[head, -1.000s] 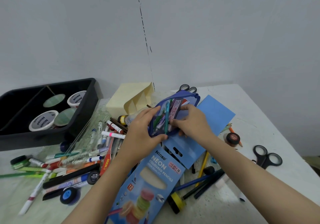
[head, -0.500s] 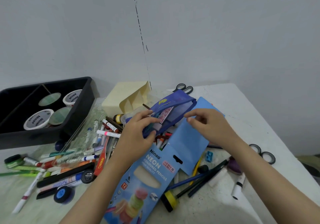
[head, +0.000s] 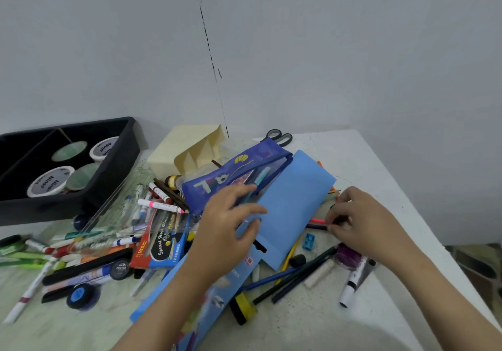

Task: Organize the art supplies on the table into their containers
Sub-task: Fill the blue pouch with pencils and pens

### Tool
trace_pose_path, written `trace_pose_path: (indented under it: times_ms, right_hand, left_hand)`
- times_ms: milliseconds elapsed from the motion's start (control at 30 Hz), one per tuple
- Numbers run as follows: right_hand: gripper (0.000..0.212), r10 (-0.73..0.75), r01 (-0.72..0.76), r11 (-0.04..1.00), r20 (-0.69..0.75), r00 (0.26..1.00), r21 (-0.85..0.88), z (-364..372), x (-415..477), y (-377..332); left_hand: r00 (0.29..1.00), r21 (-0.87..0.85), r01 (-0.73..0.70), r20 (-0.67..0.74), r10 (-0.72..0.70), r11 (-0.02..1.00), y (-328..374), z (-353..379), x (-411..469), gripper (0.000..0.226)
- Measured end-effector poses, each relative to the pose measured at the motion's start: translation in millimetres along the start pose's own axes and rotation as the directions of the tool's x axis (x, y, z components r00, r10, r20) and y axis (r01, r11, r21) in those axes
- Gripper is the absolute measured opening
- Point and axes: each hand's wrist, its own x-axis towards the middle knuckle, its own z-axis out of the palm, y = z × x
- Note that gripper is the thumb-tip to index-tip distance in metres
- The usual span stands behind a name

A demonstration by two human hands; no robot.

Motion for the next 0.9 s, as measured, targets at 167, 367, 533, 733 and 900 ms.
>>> trace_pose_path:
  times_ms: [167,367,533,733,900]
  right_hand:
    - [0.007,-0.077,0.078,0.996,0.022,0.997,-0.045,8,-6,4]
    - [0.017,-0.17,0.169,0.986,0.076,0.983,0.013,6,-5,6]
    - [0.039,-0.311,0.34,0.938,0.265,0.913,-0.071,6,7,-2]
    - [0.027,-0.381,0.422,0.901,0.286,0.879,-0.097,12,18,4]
    - [0.016,-0.399,0.357,0.886,0.092,0.912,0.297,-4,9,3]
  left_hand:
    - [0.974,0.109,-0.055,0.225,0.029,0.993,10,22,-20,0.026]
    - [0.981,0.29,-0.034,0.194,-0.024,0.956,6,26,-21,0.025]
    - [0.988,0.34,0.041,0.125,-0.088,0.94,8,25,-22,0.027]
    - [0.982,0.212,0.153,0.081,-0.173,0.965,25,28,-26,0.031]
    - [0.896,-0.41,0.396,-0.025,-0.444,0.822,71,29,-22,0.033]
